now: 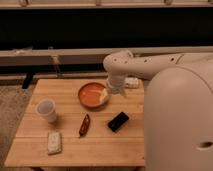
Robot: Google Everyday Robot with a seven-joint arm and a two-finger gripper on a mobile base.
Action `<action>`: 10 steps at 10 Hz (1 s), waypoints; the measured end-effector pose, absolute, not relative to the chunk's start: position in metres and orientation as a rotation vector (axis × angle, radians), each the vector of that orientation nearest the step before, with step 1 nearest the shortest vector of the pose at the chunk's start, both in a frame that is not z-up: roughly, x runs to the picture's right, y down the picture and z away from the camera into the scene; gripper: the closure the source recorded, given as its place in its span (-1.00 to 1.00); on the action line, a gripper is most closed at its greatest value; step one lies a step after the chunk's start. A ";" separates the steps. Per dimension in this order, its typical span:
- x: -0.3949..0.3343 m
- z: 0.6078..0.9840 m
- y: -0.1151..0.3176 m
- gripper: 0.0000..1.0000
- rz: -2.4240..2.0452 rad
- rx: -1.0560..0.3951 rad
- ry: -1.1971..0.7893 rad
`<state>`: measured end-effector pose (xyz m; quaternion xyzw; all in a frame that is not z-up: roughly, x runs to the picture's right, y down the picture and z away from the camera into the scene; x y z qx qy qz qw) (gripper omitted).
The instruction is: Pick up the ceramic bowl
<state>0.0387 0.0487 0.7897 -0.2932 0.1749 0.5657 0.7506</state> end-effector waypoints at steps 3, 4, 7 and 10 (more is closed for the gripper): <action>0.037 0.805 0.049 -0.60 1.236 -0.647 0.392; 0.036 0.808 0.052 -0.60 1.238 -0.646 0.392; 0.032 0.819 0.050 -0.60 1.246 -0.645 0.390; 0.030 0.827 0.052 -0.60 1.248 -0.647 0.396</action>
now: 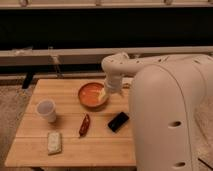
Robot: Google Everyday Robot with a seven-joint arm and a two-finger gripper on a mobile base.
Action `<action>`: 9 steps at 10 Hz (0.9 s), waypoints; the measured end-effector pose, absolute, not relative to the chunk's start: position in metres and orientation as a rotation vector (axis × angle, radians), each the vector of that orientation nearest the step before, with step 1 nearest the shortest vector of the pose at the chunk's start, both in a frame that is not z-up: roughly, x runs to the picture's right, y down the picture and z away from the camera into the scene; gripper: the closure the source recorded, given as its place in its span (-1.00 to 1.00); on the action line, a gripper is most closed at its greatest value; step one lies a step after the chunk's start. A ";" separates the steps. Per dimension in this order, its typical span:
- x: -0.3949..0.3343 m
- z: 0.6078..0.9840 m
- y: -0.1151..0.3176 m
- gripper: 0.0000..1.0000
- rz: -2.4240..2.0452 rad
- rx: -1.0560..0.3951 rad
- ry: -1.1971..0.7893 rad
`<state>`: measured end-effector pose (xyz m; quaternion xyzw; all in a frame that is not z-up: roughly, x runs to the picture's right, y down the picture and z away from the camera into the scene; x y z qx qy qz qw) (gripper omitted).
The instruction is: Pick up the ceramic bowl
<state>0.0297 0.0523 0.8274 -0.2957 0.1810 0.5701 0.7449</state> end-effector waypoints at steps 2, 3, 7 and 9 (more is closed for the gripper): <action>0.028 0.838 0.052 -0.60 1.265 -0.648 0.395; 0.027 0.845 0.049 -0.60 1.266 -0.649 0.391; 0.025 0.856 0.052 -0.60 1.292 -0.648 0.393; 0.027 0.862 0.052 -0.60 1.307 -0.649 0.397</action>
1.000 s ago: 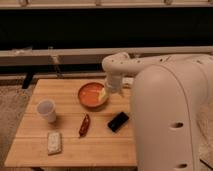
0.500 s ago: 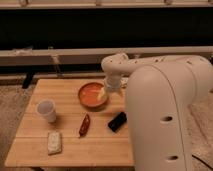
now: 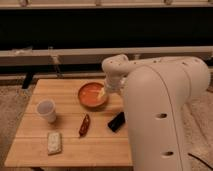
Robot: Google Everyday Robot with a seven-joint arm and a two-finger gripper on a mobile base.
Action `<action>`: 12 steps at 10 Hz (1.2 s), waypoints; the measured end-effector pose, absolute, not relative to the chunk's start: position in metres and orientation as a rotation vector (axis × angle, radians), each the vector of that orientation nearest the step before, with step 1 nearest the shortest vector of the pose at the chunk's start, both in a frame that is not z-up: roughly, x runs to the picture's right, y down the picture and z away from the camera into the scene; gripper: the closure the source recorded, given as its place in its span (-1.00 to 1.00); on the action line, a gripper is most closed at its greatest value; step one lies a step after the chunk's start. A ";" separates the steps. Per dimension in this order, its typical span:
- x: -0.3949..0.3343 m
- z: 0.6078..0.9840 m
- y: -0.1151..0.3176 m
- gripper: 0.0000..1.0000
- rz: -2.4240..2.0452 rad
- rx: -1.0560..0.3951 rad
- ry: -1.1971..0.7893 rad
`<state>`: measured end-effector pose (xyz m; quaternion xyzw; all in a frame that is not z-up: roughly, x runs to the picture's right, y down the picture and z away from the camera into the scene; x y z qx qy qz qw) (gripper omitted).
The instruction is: Pick up the ceramic bowl
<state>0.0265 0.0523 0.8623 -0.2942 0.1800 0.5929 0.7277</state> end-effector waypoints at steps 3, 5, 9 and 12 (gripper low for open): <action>0.026 0.873 0.055 -0.60 1.336 -0.648 0.400; 0.027 0.880 0.056 -0.60 1.356 -0.648 0.407; 0.027 0.897 0.063 -0.60 1.401 -0.654 0.424; 0.026 0.905 0.067 -0.55 1.410 -0.657 0.438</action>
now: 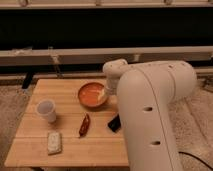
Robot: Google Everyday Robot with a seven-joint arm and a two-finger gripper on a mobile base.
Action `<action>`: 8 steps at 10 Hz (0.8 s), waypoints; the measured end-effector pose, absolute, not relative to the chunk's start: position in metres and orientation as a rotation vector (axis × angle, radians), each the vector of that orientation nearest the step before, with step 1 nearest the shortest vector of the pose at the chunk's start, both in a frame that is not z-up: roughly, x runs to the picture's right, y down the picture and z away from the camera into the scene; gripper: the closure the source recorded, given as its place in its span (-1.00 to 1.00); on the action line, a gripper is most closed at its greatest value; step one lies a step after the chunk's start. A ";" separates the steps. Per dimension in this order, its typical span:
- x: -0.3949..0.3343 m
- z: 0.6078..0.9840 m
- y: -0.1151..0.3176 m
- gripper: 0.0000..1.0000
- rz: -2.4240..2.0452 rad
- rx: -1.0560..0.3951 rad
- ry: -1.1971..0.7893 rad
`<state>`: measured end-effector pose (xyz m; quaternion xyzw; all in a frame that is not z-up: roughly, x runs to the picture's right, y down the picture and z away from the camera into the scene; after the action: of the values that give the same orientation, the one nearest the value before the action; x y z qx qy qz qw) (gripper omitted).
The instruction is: Pick up the ceramic bowl
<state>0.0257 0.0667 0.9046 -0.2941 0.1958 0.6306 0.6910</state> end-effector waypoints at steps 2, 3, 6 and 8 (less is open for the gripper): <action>0.025 0.914 0.075 -0.18 1.407 -0.659 0.453; 0.023 0.917 0.075 0.03 1.412 -0.658 0.452; 0.022 0.921 0.077 0.66 1.411 -0.660 0.464; 0.020 0.922 0.078 0.79 1.414 -0.662 0.465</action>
<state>0.0203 0.0780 0.9220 -0.2957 0.2076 0.6313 0.6862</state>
